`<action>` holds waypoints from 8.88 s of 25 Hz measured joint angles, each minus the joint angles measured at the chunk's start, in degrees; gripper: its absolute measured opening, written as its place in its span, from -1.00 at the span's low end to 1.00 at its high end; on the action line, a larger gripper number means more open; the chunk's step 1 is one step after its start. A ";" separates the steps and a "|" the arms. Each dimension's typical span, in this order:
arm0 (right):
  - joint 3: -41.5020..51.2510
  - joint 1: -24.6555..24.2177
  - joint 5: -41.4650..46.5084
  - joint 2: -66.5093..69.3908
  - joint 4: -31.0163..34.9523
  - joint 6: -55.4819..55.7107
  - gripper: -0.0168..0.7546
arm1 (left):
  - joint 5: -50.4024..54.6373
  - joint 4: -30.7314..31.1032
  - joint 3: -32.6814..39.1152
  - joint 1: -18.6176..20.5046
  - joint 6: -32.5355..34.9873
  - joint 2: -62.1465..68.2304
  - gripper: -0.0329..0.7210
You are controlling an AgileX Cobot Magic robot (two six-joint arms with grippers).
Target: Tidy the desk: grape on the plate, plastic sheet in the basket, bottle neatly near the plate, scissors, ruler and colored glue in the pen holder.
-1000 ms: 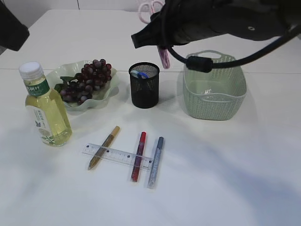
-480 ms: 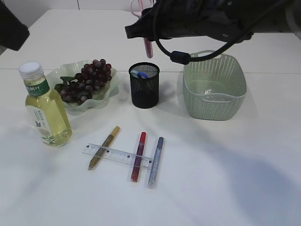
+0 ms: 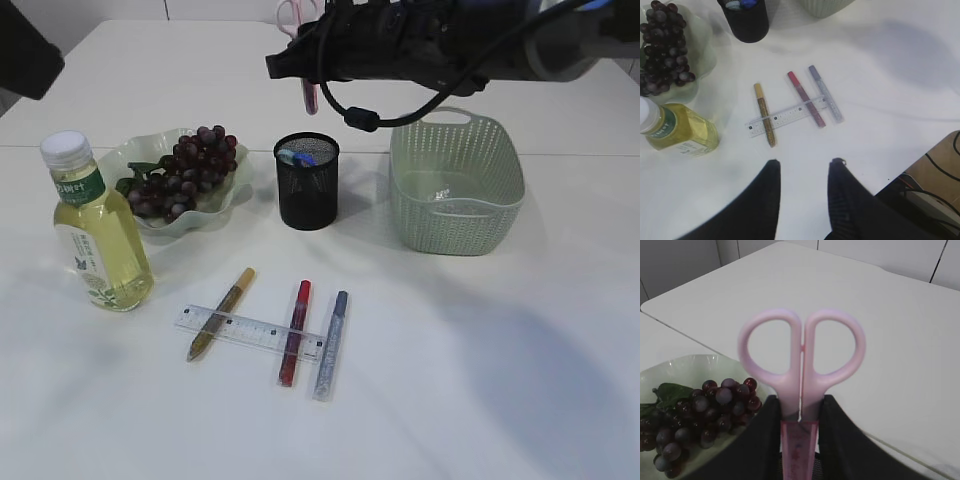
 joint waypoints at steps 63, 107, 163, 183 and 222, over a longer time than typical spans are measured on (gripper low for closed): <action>-4.31 -2.09 0.07 10.02 -2.36 0.69 -0.20 | -1.64 1.97 0.00 0.00 0.00 0.00 -0.28; -4.83 13.68 66.50 -3.58 42.36 -60.07 -0.32 | 0.46 4.62 0.00 0.00 -0.46 -0.30 -0.28; -19.18 15.90 65.45 14.27 56.86 -80.92 0.20 | 1.34 6.68 -0.19 0.00 -6.04 -16.23 -0.28; -19.26 13.02 65.73 16.57 61.06 -85.21 0.18 | 1.38 10.77 -0.19 0.00 -8.45 -16.23 -0.28; -19.51 13.02 63.07 20.65 62.16 -85.01 0.32 | 1.38 15.06 -0.19 0.00 -10.99 -16.23 -0.28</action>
